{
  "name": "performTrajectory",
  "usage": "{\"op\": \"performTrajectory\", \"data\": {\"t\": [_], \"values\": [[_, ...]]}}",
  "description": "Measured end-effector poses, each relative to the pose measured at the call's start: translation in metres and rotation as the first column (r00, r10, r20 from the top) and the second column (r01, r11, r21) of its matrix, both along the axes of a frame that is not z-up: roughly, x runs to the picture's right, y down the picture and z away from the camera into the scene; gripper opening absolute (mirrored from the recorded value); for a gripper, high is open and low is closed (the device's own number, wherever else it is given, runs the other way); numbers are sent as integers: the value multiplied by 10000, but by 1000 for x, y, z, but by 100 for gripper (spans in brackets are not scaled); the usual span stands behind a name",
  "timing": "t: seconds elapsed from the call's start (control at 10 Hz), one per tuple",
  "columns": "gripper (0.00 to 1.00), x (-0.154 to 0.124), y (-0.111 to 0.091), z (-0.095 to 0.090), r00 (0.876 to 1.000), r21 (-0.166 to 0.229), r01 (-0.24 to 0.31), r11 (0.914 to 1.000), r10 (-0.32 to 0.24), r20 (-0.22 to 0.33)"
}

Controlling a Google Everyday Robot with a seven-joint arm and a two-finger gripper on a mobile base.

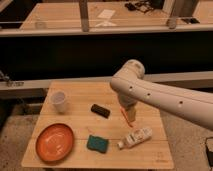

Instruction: Pick up the ceramic bowl

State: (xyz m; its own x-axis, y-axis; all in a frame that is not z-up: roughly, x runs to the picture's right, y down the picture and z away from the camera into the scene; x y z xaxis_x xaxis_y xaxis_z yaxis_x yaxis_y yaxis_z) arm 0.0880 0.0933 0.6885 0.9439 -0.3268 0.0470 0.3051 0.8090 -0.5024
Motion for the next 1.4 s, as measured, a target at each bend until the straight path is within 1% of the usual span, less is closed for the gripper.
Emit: {"op": "performTrajectory", "data": {"t": [0.2,0.4,0.5,0.7,0.8,1.0,1.1,1.2,1.3,1.4], "values": [[80,-13,2,-1,9988,57,463,9989,-463,129],[80,-42,2,-2,9948,154,935,9955,-941,397],[80,-55,2,-2,9917,188,1175,9929,-1183,503],[80,-73,6,1,9827,197,1731,9847,-1741,629],[80,-86,8,2,9757,248,2038,9787,-2052,768],[80,-94,11,5,9654,312,2422,9697,-2441,923],[80,-106,13,5,9570,367,2660,9633,-2684,1099],[80,-120,18,5,9450,407,2981,9537,-3009,1283],[80,-123,22,5,9368,417,3191,9468,-3218,1373],[80,-127,27,6,9233,435,3510,9354,-3534,1504]]}}
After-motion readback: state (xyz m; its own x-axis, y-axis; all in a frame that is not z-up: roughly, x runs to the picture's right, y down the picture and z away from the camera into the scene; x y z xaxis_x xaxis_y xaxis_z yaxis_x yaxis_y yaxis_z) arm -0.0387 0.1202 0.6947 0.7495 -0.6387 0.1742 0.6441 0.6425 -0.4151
